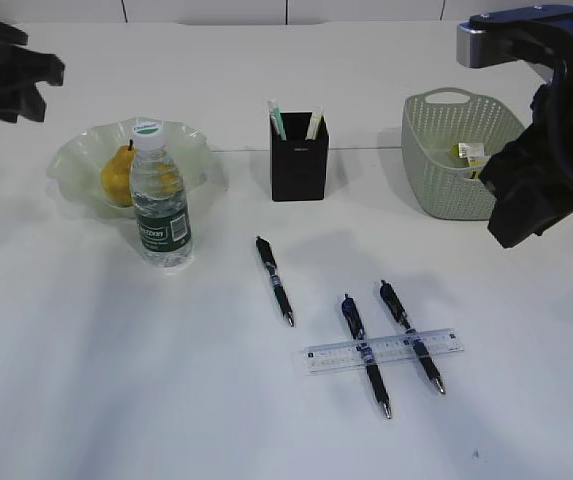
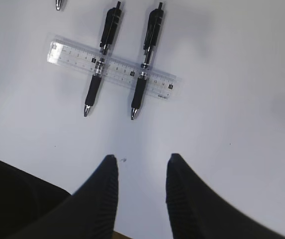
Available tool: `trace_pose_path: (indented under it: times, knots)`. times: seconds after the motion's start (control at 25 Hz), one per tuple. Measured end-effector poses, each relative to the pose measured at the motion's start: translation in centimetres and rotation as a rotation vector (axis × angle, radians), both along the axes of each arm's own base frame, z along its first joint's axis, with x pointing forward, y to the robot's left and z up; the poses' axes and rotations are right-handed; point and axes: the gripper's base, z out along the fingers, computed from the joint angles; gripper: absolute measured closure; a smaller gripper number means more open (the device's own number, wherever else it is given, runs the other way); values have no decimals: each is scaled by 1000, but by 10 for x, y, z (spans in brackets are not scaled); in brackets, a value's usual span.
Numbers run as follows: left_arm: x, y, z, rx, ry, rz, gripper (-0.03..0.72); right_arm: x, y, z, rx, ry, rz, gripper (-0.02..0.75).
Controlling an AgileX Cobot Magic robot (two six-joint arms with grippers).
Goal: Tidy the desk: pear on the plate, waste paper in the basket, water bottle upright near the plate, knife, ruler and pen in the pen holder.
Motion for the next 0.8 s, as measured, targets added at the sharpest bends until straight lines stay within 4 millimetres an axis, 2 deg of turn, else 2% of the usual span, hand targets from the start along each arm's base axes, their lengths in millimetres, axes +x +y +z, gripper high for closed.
trace_pose_path:
  times: [0.12, 0.28, 0.44, 0.6, 0.8]
  knots:
    - [-11, 12, -8, 6, 61, -39, 496, 0, 0, 0, 1, 0, -4, 486]
    - [-24, 13, 0, 16, 57, -75, 481, 0, 0, 0, 5, 2, -8, 486]
    - [-32, 17, 8, 49, 67, -87, 390, 0, 0, 0, 8, 3, -9, 486]
    - [-36, 26, 6, 48, 115, -62, 281, 0, 0, 0, 8, 3, -10, 486]
    - [-38, 47, 4, 12, 155, 7, 246, 0, 0, 0, 8, 3, -10, 486]
